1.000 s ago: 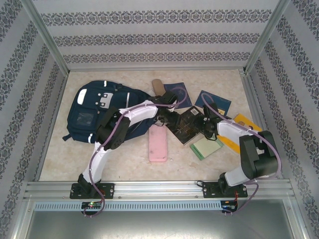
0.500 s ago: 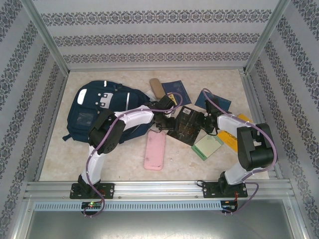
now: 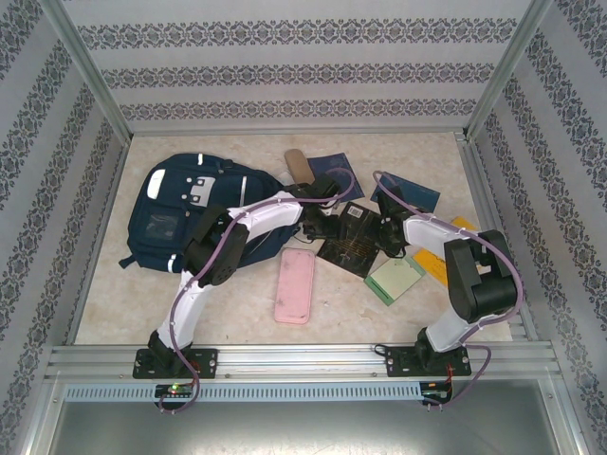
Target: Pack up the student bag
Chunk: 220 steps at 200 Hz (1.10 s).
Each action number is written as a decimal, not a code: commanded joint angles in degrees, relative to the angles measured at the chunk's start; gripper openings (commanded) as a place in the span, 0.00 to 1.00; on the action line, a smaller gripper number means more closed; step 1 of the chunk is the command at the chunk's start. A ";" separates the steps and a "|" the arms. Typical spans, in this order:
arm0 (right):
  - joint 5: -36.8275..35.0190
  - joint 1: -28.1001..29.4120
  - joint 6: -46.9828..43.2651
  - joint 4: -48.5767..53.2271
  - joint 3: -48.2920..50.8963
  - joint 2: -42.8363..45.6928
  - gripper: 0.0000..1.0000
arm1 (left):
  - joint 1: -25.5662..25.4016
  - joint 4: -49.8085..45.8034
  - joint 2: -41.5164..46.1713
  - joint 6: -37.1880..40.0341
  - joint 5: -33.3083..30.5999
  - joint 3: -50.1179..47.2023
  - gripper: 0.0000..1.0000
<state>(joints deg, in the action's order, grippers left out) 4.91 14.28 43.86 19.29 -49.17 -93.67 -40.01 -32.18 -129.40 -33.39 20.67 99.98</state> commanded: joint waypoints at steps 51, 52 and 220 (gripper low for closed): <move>11.62 1.32 4.54 -10.16 2.42 -2.65 0.60 | 1.34 18.64 3.65 -9.65 22.30 -8.17 0.49; 11.62 1.30 4.51 -10.07 2.37 -2.61 0.60 | 1.34 19.17 3.81 -9.93 22.61 -8.42 0.49; 13.68 -2.66 1.03 -7.66 1.48 7.36 0.79 | 5.34 26.49 10.58 -13.64 25.56 -12.77 0.00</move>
<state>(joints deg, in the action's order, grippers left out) 13.39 12.60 45.95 13.89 -48.23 -91.46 -35.00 -8.36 -124.11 -47.16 45.80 86.50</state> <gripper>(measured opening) 0.726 0.184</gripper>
